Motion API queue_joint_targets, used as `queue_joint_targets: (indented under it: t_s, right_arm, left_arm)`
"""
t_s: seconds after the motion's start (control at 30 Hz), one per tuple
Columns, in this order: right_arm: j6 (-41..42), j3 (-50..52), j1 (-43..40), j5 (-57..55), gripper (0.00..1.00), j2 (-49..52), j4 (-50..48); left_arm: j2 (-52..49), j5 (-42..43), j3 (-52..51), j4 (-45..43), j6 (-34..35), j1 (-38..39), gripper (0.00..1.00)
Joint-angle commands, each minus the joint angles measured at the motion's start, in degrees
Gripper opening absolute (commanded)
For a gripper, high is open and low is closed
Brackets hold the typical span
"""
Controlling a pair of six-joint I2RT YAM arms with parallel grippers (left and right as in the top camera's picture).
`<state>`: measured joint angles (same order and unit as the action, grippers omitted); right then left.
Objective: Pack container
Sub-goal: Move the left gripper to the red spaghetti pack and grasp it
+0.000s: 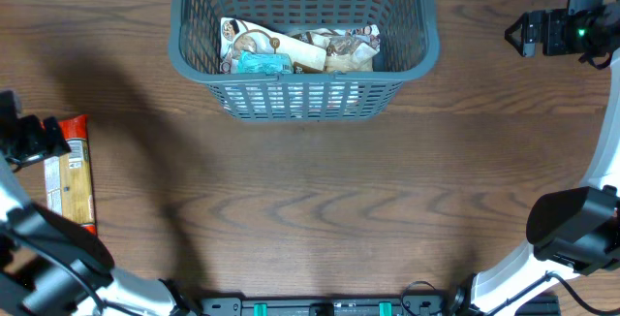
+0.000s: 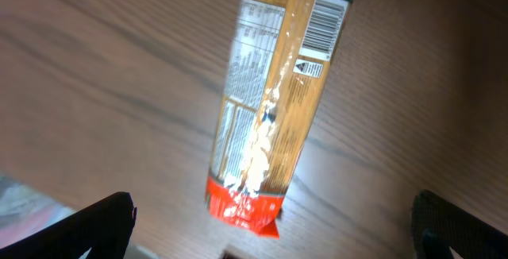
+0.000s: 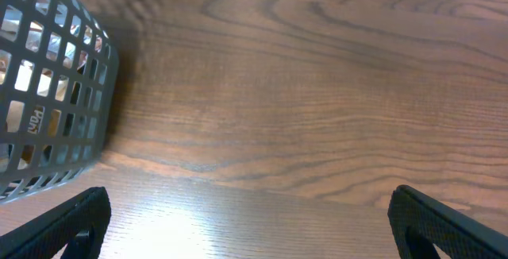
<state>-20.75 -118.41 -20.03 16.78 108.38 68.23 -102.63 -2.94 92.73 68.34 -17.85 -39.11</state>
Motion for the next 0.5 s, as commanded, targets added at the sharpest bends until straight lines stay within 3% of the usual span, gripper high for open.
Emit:
queue_joint_targets:
  t_s: [0.0, 0.3, 0.47]
  right_arm:
    - [-0.74, 0.20, 0.20, 0.61, 0.99, 0.72, 0.09]
    - [-0.72, 0.20, 0.20, 0.61, 0.99, 0.72, -0.11]
    - [-0.72, 0.20, 0.20, 0.61, 0.99, 0.72, -0.11]
  left_arm:
    - [-3.39, 2.21, -0.04, -0.48, -3.39, -0.20, 0.99]
    - [-5.60, 2.29, -3.96, -6.82, -11.41, -0.35, 0.99]
    - [-5.62, 2.32, -8.52, -11.54, -12.15, -1.36, 0.99]
